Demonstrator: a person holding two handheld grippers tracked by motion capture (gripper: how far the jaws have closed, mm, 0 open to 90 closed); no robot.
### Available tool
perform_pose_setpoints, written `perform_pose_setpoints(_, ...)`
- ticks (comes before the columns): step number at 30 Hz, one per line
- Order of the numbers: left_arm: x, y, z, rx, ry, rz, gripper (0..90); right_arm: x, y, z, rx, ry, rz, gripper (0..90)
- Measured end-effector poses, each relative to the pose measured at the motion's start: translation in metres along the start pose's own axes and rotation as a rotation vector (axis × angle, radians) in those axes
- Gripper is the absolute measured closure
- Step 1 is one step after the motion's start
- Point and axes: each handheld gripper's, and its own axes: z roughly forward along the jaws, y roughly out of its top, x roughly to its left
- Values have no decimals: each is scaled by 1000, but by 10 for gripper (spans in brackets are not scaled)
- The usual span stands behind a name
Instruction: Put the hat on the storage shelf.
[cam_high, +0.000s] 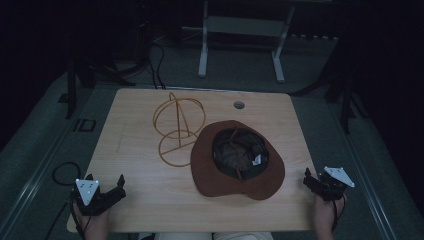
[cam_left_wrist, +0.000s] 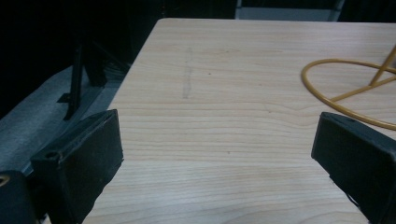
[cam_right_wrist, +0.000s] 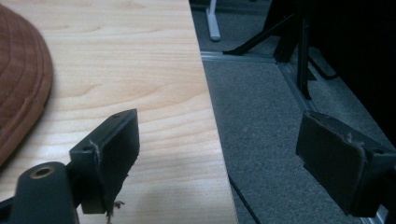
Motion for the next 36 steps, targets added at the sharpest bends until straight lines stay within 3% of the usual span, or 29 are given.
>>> perform_pose_setpoints(4, -3, 1, -3, -53, -30, -9, 24, 1, 1, 3, 63, 34, -23, 133)
perform_pose_setpoints(7, -6, 2, -3, -43, -55, -17, 24, 2, 2, 3, 83, 62, -21, 133)
perform_pose_setpoints(12, -10, 2, -3, -12, -87, 2, 24, 4, 8, 0, 96, 113, -25, 133)
perform_pose_setpoints(13, -12, 2, -2, -8, -72, 25, 24, 4, 12, -2, 99, 131, -35, 133)
perform_pose_setpoints(16, -14, 2, -2, -9, -82, 24, 24, 5, 26, -10, 90, 191, -28, 137)
perform_pose_setpoints(19, -15, 3, -3, -20, -130, -9, 24, 10, 39, -18, 69, 214, -46, 136)
perform_pose_setpoints(24, -21, 4, -2, 10, -173, 5, 24, 15, 62, -27, 53, 273, -47, 133)
perform_pose_setpoints(27, -25, 4, -2, 46, -190, 12, 24, 20, 75, -30, 57, 287, -55, 110)
perform_pose_setpoints(29, -28, 5, -2, 51, -184, 22, 24, 21, 82, -32, 32, 294, -45, 110)
perform_pose_setpoints(32, -31, 5, -3, 55, -193, 32, 24, 27, 93, -35, 12, 288, -68, 133)
perform_pose_setpoints(36, -34, 5, -2, 61, -202, 42, 24, 35, 106, -30, 64, 391, -84, 143)
